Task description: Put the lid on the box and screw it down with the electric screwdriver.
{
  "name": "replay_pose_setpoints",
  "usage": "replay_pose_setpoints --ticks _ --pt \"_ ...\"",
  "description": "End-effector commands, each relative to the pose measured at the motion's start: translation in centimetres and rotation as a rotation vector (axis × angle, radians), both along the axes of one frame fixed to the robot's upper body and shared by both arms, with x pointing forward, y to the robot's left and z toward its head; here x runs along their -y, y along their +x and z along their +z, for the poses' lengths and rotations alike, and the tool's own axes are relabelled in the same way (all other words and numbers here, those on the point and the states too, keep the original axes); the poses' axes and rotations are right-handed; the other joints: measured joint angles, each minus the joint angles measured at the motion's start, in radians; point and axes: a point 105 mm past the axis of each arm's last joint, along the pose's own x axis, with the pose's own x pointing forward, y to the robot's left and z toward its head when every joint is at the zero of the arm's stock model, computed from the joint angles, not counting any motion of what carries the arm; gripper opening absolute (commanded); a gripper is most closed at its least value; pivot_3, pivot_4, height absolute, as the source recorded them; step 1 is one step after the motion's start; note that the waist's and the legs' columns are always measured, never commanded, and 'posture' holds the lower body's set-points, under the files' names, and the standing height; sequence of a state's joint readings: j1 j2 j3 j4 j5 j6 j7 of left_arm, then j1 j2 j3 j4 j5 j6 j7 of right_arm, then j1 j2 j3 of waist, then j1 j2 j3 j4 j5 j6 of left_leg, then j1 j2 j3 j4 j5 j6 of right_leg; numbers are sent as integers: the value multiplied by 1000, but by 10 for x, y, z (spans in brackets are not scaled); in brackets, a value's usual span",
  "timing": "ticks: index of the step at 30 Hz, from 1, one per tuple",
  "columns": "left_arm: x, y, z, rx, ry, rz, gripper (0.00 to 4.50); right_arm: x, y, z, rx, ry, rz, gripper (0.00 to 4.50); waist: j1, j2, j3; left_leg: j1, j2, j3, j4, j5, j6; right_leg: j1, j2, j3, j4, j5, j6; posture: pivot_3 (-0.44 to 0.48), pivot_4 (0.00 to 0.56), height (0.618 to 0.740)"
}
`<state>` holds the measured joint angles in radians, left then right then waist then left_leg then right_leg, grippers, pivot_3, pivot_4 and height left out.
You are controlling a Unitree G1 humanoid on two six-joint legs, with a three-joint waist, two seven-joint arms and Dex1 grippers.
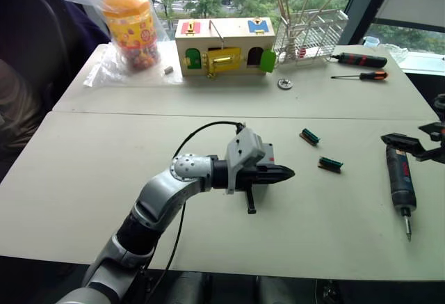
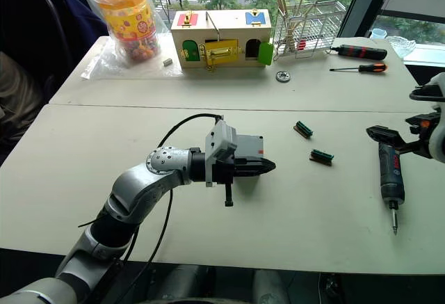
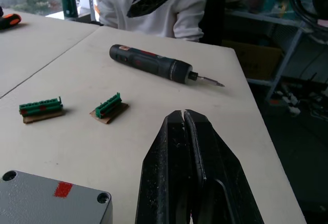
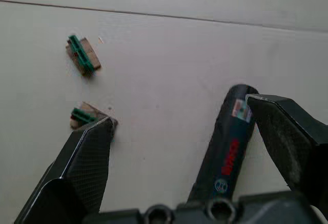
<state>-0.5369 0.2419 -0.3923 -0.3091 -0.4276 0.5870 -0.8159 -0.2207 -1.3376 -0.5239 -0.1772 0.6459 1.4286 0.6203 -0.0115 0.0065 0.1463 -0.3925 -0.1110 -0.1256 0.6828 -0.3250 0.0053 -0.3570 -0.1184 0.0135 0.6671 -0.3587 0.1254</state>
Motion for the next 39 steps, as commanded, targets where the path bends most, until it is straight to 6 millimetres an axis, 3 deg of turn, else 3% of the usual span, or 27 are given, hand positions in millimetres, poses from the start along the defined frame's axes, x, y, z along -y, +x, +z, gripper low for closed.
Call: replay_pose_setpoints --ticks 1,12,23,26,31,35,38,39 --pt "3 -2 10 60 -34 -2 0 8 -11 -9 -109 97 -39 4470 0 0 0 0 0 0 0 0 0 0 0 0 0 0 0 0 150 740" --pt "12 -17 -3 24 -43 3 0 38 -18 -65 -314 136 -161 4470 4 -1 0 0 0 2 1 0 0 0 -1 0 -1 0 0 0 150 740" --pt "9 -16 -13 -6 -45 40 0 41 12 -99 -317 245 -218 4470 3 0 0 0 1 3 0 0 0 -1 0 1 -2 0 0 0 150 740" --pt "7 -14 -14 -10 -46 55 0 41 13 -104 -349 207 -201 3796 4 0 0 0 0 3 0 0 0 -1 0 1 -2 0 0 0 150 740" --pt "5 -10 -12 -5 -50 86 0 41 6 -111 -408 146 -159 1919 4 0 0 0 1 2 1 0 0 -1 0 1 -2 0 0 0 150 740" --pt "1 -9 -12 -14 -54 93 0 41 7 -108 -379 140 -175 1871 7 0 0 0 1 2 1 0 0 -1 0 1 -2 0 0 0 150 740" --pt "-6 2 -5 -16 -100 159 0 48 19 -87 -252 117 -208 1871 6 0 0 0 1 2 1 0 0 -1 0 1 -2 0 0 0 150 740" --pt "-11 12 -5 -9 -110 211 0 47 32 -69 -131 110 -180 1871 5 0 0 0 1 2 1 0 0 -1 0 1 -2 0 0 0 150 740"
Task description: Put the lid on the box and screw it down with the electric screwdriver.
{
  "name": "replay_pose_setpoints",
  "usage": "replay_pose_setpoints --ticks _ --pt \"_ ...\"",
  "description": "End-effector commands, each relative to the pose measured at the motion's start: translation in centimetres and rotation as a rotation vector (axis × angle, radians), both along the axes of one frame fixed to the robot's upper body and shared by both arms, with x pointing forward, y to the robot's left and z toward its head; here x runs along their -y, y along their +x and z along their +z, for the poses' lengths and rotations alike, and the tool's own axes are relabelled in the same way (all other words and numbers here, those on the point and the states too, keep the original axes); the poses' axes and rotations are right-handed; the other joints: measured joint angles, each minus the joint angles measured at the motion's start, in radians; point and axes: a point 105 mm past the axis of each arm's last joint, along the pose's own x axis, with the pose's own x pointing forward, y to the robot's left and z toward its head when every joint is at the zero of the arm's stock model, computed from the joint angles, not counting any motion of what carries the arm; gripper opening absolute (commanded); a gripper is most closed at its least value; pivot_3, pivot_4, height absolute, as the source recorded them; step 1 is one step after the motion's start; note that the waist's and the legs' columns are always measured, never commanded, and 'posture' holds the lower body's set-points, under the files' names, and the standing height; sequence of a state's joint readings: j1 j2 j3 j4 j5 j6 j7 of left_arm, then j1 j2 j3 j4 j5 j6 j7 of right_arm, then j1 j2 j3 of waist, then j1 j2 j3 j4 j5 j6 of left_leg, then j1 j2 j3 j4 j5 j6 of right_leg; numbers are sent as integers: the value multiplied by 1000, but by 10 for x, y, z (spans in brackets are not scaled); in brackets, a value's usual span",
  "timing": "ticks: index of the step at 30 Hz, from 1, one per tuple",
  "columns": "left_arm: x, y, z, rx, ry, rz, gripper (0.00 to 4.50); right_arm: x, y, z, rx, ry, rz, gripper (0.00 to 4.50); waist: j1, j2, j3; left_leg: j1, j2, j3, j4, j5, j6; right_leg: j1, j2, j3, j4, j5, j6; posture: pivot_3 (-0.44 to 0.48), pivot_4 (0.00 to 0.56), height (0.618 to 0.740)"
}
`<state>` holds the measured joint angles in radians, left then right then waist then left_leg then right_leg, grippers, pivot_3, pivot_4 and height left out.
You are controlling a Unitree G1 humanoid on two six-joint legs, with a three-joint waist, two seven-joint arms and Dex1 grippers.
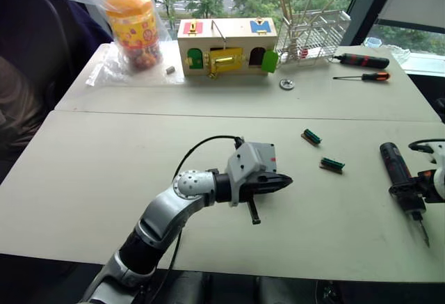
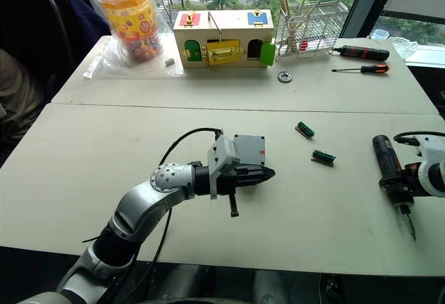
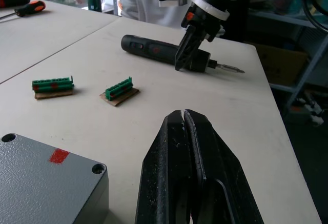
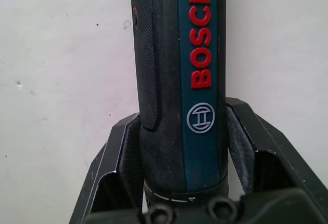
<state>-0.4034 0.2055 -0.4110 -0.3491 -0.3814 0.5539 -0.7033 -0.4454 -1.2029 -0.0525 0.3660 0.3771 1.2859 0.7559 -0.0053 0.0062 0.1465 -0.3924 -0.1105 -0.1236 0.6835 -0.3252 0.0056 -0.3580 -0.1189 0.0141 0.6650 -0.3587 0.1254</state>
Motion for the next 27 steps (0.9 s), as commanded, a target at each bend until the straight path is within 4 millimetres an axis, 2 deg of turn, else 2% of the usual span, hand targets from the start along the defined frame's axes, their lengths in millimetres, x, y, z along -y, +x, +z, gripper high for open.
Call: replay_pose_setpoints --ticks 1,3,5,7,13,15,17,22,27 --pt "-16 21 12 53 -59 122 0 2 31 56 335 -61 20 1871 -2 0 0 0 0 0 0 0 0 0 0 0 0 0 0 0 150 740" --pt "-24 27 9 47 -56 152 0 -10 46 94 577 -75 91 1871 -6 3 -1 0 0 3 0 0 0 -1 -1 1 0 0 0 0 150 740" --pt "-29 29 8 36 -64 151 0 -46 52 134 912 6 196 1871 -11 4 -1 0 1 7 -2 0 0 -4 -1 1 1 0 0 0 150 740" --pt "-33 31 7 30 -64 149 0 -74 47 155 1172 72 234 1871 -12 4 -1 -1 5 8 -2 0 0 -5 2 1 2 0 1 0 150 740" --pt "-42 40 11 36 -46 165 0 -136 38 156 1414 331 268 1871 6 4 -1 -1 1 3 0 0 0 -7 0 1 9 0 0 0 150 740" --pt "-44 42 13 42 -38 175 0 -158 40 153 1443 436 276 1871 7 4 -1 -1 -2 3 1 0 0 -6 -2 2 9 0 0 0 150 740" --pt "-46 44 15 46 -26 186 0 -176 44 144 1446 469 295 1871 6 4 -1 -1 -2 3 1 0 0 -8 -2 2 11 0 0 0 150 740" --pt "-47 52 7 51 10 216 0 -202 51 127 1433 508 322 1871 -14 4 -1 -1 -2 3 -2 0 0 -14 -2 2 20 0 0 0 150 740" --pt "-46 57 1 45 22 217 0 -216 56 118 1424 500 363 1871 -16 4 -1 -1 -2 4 -1 0 0 -15 -2 2 20 0 0 0 150 740"
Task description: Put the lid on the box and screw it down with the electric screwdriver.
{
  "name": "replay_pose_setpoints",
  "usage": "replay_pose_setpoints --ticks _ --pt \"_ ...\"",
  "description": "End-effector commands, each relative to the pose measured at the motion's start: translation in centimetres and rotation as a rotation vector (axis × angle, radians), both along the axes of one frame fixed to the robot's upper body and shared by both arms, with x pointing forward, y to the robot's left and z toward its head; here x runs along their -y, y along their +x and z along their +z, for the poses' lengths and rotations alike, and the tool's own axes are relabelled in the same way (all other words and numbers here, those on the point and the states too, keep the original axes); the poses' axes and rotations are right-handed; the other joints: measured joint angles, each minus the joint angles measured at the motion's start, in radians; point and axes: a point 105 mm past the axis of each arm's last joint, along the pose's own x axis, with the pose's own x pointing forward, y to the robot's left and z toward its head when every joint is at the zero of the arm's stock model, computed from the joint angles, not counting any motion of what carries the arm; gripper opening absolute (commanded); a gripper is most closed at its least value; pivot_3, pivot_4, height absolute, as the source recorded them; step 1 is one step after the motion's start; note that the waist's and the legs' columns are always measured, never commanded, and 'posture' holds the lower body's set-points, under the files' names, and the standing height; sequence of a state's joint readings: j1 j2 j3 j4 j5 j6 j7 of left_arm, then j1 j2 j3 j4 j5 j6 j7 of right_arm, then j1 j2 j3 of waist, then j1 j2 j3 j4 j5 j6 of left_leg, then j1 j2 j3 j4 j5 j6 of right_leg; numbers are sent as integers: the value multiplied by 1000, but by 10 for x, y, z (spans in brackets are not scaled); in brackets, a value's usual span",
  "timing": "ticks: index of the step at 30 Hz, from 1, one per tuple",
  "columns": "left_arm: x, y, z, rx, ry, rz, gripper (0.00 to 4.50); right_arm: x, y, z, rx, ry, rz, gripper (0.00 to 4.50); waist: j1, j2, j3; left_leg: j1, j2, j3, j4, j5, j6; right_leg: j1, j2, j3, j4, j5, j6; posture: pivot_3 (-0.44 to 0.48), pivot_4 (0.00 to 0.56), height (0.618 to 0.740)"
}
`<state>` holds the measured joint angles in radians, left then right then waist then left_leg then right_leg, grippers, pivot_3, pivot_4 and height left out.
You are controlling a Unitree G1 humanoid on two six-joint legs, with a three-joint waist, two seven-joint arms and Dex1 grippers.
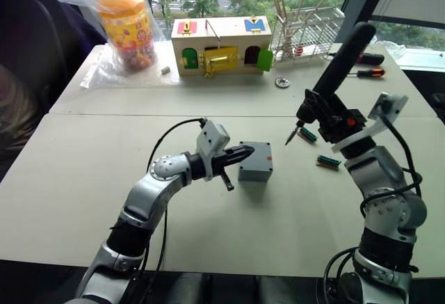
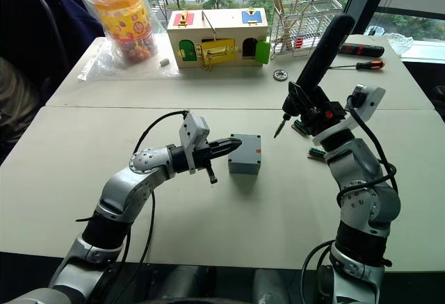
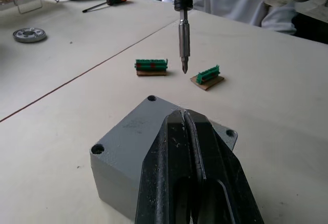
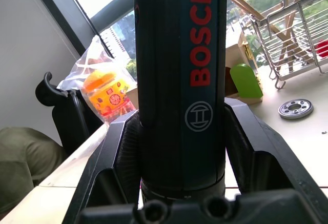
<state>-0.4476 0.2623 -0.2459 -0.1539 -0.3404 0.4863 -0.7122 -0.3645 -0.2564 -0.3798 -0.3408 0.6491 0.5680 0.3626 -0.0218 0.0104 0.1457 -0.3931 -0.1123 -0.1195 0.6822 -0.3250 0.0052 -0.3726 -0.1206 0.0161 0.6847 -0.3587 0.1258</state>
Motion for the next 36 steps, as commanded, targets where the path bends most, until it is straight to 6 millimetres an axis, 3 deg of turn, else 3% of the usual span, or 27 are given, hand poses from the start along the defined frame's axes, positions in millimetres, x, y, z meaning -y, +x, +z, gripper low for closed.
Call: replay_pose_setpoints --ticks 1,11,28,36 --pt "5 0 11 56 -12 -20 0 -13 -7 19 115 -24 33 1871 0 0 0 0 0 0 0 0 0 0 0 0 0 0 0 0 150 740" --pt "11 -3 -6 23 60 -40 0 -34 -3 18 131 -45 73 1871 0 0 0 0 0 0 0 0 0 0 0 0 0 0 0 0 150 740" --pt "17 -9 -14 20 86 -71 0 -33 13 12 149 -60 24 1871 1 0 0 0 0 -1 0 0 0 0 0 0 0 0 0 0 150 740" --pt "12 -6 -18 3 99 -43 0 -51 11 -7 131 -209 93 1871 0 0 0 0 0 -1 0 0 0 0 0 0 0 0 0 0 150 740"
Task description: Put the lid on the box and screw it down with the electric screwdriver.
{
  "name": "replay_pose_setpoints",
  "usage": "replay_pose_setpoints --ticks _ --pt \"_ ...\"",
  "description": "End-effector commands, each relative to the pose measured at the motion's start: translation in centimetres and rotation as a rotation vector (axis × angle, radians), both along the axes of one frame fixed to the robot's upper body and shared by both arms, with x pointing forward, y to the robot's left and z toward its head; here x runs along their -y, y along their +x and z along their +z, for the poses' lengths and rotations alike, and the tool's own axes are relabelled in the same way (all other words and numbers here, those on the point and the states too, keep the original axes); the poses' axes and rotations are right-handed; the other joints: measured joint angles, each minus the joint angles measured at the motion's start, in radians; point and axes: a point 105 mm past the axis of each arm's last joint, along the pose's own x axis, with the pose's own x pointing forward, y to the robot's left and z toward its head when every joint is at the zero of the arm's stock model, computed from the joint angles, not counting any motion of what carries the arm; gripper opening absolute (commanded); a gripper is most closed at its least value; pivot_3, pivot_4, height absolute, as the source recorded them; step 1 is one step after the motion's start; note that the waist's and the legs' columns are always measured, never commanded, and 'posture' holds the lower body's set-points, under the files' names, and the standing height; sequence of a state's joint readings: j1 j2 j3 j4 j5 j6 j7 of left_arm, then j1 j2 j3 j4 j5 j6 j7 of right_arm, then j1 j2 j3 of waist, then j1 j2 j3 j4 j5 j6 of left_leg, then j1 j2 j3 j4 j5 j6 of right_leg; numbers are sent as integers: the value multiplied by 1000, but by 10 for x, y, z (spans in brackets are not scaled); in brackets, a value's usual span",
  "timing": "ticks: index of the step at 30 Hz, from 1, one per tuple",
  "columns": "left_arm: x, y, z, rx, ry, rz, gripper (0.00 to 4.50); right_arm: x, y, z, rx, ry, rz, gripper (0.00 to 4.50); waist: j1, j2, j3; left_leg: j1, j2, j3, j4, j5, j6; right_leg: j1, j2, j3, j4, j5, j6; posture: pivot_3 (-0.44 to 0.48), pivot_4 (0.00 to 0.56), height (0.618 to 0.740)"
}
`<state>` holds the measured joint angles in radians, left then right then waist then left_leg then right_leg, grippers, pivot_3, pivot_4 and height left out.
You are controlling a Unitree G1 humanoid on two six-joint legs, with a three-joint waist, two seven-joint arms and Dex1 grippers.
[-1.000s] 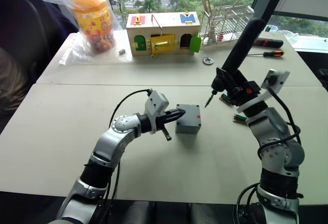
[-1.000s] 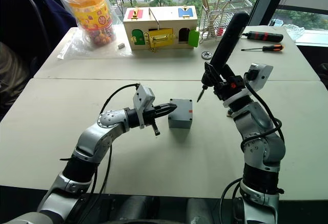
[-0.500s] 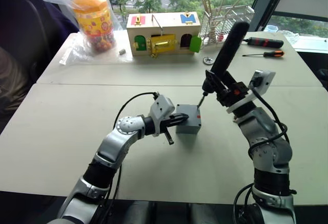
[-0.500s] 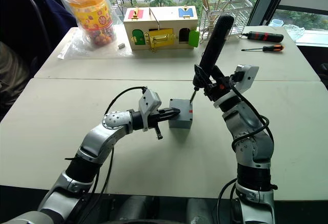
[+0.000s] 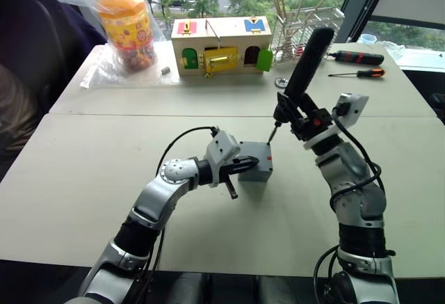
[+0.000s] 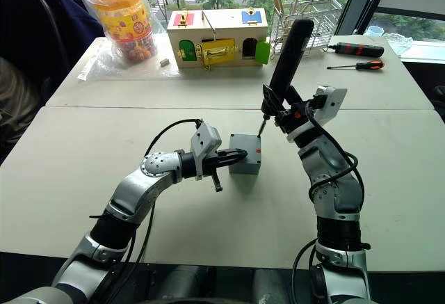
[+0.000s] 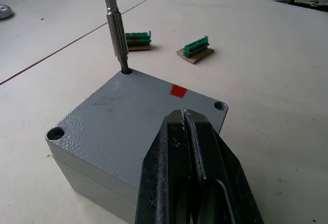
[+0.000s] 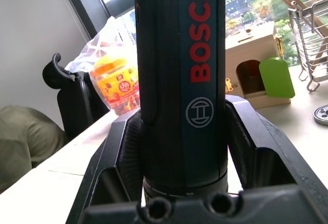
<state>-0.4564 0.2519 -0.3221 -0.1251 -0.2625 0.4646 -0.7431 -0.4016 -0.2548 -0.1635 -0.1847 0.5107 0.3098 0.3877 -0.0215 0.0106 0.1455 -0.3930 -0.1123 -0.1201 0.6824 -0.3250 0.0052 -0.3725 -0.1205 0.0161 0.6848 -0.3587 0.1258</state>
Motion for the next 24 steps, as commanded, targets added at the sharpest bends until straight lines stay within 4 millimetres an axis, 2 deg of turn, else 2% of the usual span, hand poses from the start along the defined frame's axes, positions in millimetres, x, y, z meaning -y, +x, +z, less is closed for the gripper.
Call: replay_pose_setpoints --ticks 1,5,12,24 --pt "-3 2 -5 -15 13 25 0 -18 -10 -2 46 -135 76 1871 0 0 0 0 0 0 0 0 0 0 0 0 0 0 0 0 150 740" --pt "-5 3 -8 -25 19 34 0 -25 -16 -22 16 -223 104 1871 0 -1 -2 1 0 0 0 0 0 1 0 0 0 0 0 0 150 740" --pt "-4 4 -13 -52 27 37 0 -12 -5 -47 -83 -207 34 1871 1 -9 -12 2 1 -1 0 0 0 3 1 0 0 0 0 0 150 740" --pt "-5 3 -16 -51 42 38 0 -13 -11 -64 -114 -196 52 1871 3 -11 -25 8 -1 -10 0 0 0 8 1 -1 -2 0 0 0 150 740"
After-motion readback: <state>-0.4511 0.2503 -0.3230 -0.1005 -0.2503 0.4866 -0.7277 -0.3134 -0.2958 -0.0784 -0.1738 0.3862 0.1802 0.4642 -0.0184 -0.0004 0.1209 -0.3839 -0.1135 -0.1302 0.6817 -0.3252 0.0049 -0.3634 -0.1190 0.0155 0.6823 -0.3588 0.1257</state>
